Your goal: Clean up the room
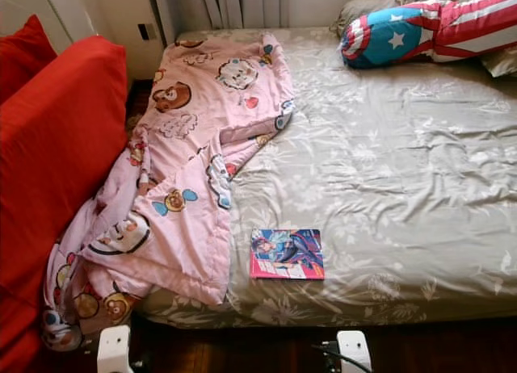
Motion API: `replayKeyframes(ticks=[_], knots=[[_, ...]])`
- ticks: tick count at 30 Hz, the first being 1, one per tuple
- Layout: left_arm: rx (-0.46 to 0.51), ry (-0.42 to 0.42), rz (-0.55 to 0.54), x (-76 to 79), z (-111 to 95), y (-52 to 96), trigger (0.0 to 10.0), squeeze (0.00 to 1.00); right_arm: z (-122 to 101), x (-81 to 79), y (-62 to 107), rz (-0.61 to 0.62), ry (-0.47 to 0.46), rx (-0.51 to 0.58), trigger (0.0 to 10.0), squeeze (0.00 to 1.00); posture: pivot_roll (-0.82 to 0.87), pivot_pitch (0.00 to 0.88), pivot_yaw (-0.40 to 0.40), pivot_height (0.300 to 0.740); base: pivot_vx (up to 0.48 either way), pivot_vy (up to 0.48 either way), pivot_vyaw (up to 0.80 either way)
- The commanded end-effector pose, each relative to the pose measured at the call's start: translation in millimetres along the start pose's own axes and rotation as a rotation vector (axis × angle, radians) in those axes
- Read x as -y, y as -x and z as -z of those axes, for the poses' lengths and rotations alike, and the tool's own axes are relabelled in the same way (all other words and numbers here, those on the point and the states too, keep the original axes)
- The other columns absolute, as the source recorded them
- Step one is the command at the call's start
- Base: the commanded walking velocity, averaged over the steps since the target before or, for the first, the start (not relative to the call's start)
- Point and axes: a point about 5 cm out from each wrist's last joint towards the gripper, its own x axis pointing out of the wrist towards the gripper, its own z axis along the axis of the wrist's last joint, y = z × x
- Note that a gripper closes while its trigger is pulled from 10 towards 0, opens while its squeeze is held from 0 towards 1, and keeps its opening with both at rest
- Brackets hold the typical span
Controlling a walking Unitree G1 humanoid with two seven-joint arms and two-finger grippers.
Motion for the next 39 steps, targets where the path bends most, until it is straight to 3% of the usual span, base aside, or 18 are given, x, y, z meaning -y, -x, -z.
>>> replayKeyframes(ticks=[1,10,17,29,35,39], knots=[[-0.036,0.002,-0.009,-4.2,11,2.8,10.0,0.00,8,-2.1,1.5,-0.001,-0.015,-0.024,10.0,0.00,-0.11,0.168,0.012,0.740,0.289,0.000,0.00],[-0.035,0.003,-0.006,-3.6,11,2.9,10.0,0.00,8,-2.0,1.5,-0.003,-0.010,-0.023,10.0,0.00,-0.11,0.169,0.010,0.740,0.308,0.000,0.00],[-0.018,0.000,0.003,-2.9,9,2.7,10.0,0.00,8,-2.4,1.7,-0.008,-0.011,-0.015,10.0,0.00,-0.12,0.171,0.009,0.740,0.000,0.000,0.00],[0.282,0.023,0.101,7.4,-49,-2.7,10.0,0.00,-5,-3.8,5.1,-0.041,-0.084,0.175,10.0,0.00,-0.12,0.179,0.008,0.740,0.000,0.000,0.00],[0.489,0.035,0.141,10.3,-83,3.0,10.0,0.00,-14,-4.9,5.9,-0.047,-0.115,0.258,10.0,0.00,-0.12,0.142,0.020,0.740,0.000,0.000,0.00],[0.554,0.041,0.144,11.6,-93,6.3,10.0,0.00,-19,-6.1,5.2,-0.046,-0.124,0.280,10.0,0.00,-0.11,0.116,0.024,0.740,0.000,0.000,0.00]])
